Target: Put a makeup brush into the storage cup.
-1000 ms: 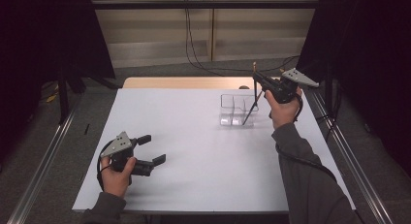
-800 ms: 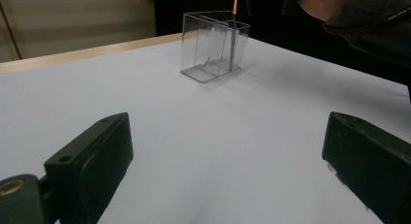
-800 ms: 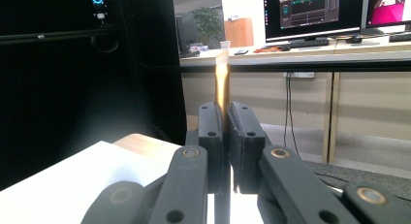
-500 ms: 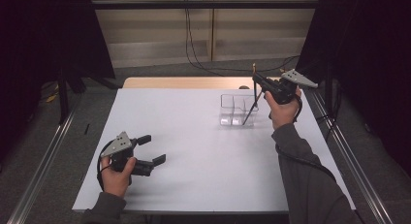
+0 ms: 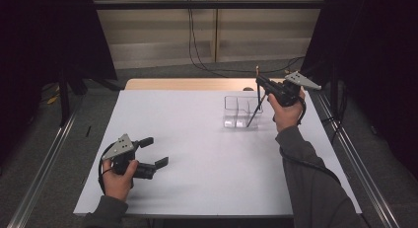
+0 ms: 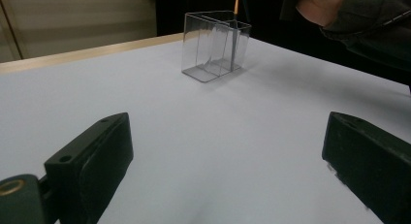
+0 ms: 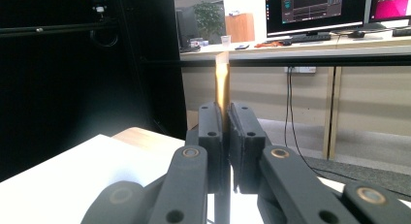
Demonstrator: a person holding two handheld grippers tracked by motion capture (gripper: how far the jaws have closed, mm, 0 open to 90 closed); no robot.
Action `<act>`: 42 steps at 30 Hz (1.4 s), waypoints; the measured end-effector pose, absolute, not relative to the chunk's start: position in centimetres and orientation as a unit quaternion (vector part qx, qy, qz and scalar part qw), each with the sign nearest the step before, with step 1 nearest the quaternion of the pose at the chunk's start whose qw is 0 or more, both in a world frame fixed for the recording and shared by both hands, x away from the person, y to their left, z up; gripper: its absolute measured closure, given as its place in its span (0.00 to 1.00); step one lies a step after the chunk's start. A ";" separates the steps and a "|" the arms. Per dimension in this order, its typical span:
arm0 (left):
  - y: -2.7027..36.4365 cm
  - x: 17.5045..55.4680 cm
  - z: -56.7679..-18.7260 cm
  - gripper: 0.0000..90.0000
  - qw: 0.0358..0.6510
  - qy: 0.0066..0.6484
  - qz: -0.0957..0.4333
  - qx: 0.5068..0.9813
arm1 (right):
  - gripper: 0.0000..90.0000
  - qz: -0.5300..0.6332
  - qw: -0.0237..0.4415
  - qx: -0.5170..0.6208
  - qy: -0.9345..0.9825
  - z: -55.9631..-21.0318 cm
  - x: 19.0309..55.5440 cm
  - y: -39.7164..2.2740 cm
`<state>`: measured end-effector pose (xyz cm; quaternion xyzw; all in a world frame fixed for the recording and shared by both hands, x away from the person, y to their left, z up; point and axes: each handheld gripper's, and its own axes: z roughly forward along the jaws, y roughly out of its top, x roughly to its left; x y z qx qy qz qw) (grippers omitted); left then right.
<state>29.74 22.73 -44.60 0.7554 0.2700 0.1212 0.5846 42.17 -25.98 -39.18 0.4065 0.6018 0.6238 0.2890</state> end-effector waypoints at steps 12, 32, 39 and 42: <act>22.7 29.8 -44.7 0.04 0.584 0.270 0.118 0.756 | 0.94 0.623 0.286 0.408 0.603 -39.6 42.2 -26.0; 22.6 29.7 -44.6 0.04 0.585 0.273 0.118 0.754 | 0.94 0.621 0.287 0.409 0.604 -40.0 41.9 -26.4; 22.6 29.7 -44.6 0.05 0.585 0.271 0.117 0.755 | 0.94 0.616 0.287 0.412 0.607 -40.2 41.8 -26.5; 22.6 29.7 -44.7 0.05 0.584 0.272 0.120 0.756 | 0.94 0.619 0.286 0.411 0.606 -40.3 41.8 -26.6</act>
